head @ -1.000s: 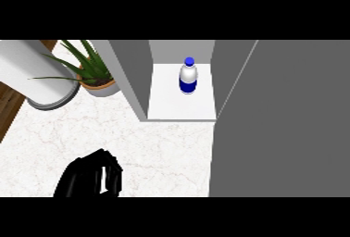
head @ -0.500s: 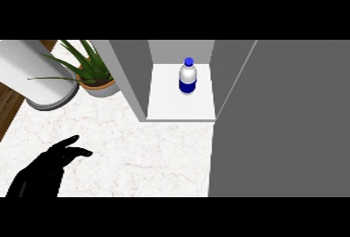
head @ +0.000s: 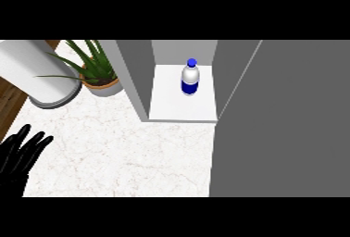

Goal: Pick up the bottled water, place it into the cabinet and close the cabinet

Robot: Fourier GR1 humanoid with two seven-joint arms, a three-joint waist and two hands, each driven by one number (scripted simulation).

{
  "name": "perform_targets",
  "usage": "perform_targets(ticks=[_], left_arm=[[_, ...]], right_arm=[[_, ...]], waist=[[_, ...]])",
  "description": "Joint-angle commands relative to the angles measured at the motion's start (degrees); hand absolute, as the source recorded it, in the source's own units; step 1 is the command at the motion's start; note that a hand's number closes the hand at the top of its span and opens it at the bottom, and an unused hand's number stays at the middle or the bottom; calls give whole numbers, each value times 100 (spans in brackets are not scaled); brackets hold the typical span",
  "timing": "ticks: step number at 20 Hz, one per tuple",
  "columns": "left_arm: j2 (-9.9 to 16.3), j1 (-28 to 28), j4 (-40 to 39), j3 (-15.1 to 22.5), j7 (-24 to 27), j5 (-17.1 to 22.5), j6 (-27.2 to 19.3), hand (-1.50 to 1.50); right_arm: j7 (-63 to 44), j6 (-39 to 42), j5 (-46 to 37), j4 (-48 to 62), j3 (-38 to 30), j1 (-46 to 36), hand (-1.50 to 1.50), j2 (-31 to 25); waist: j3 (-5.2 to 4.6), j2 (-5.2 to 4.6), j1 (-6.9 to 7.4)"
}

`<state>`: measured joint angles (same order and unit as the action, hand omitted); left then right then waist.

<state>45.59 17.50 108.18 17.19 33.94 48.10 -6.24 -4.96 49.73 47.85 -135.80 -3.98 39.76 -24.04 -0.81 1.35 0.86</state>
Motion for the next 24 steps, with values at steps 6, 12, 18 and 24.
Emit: perform_targets(ticks=[6,12,18,24], left_arm=[[387,416,11,-508,-6,442,475,-150],[560,733,24,-761,61,598,723,-150],[745,922,-116,-1041,139,702,1019,-150],[851,1246,-150,-1187,275,733,1377,-150]], right_arm=[[-791,-385,-849,-1578,577,-815,150,-272],[-1164,-845,-912,-1376,1102,-1442,150,-256],[-1546,-1504,-973,-1097,1809,-2161,150,-44],[-1994,-2268,-1091,-759,2433,-3064,150,240]], waist=[[-51,46,120],[-55,83,144],[-68,75,158],[-70,108,341]])
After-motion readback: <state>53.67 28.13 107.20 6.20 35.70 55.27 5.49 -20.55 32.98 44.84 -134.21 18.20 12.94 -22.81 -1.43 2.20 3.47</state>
